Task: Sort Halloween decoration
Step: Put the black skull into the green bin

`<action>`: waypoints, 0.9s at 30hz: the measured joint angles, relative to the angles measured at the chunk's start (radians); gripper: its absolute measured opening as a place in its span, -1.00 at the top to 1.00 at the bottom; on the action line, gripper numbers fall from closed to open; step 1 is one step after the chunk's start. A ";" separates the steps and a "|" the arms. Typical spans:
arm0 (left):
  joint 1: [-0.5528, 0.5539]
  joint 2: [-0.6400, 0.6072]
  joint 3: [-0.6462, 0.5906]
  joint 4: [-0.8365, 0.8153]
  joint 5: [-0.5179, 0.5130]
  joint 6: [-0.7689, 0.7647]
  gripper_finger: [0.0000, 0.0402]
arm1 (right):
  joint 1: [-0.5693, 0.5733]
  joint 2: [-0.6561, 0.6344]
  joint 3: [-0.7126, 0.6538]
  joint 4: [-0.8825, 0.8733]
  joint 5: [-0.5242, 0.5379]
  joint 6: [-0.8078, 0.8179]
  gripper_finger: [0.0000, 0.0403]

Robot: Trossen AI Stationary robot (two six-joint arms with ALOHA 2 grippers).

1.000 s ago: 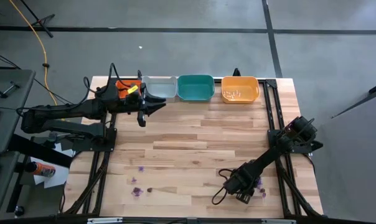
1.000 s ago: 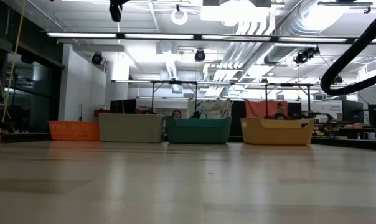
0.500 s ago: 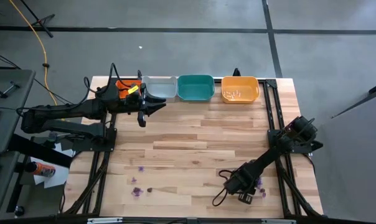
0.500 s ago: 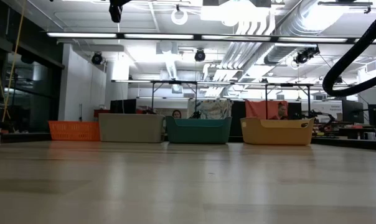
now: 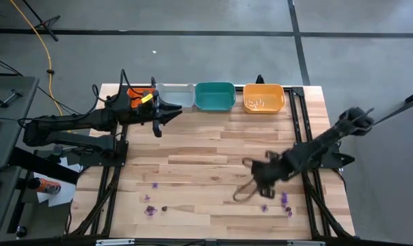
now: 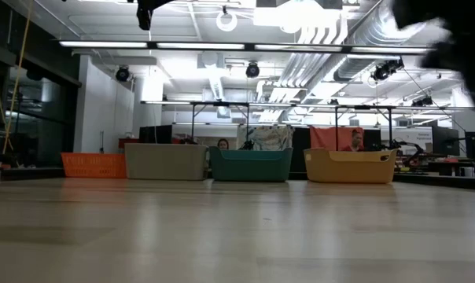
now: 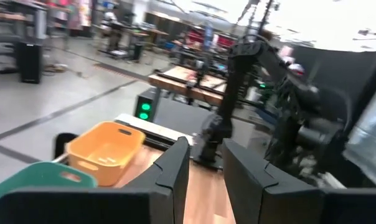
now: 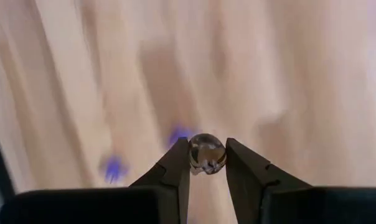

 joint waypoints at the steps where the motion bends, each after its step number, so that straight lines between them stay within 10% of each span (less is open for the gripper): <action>1: 0.000 0.000 0.000 -0.001 -0.021 0.000 0.59 | -0.035 -0.028 0.000 0.018 0.033 -0.042 0.63; 14: 0.000 0.000 0.000 -0.012 -0.061 0.000 0.59 | -0.553 -0.073 0.000 0.761 -0.083 -0.650 0.63; 27: 0.001 0.061 0.000 0.052 -0.040 0.067 0.59 | -0.730 -0.059 0.001 1.233 -0.202 -0.687 0.63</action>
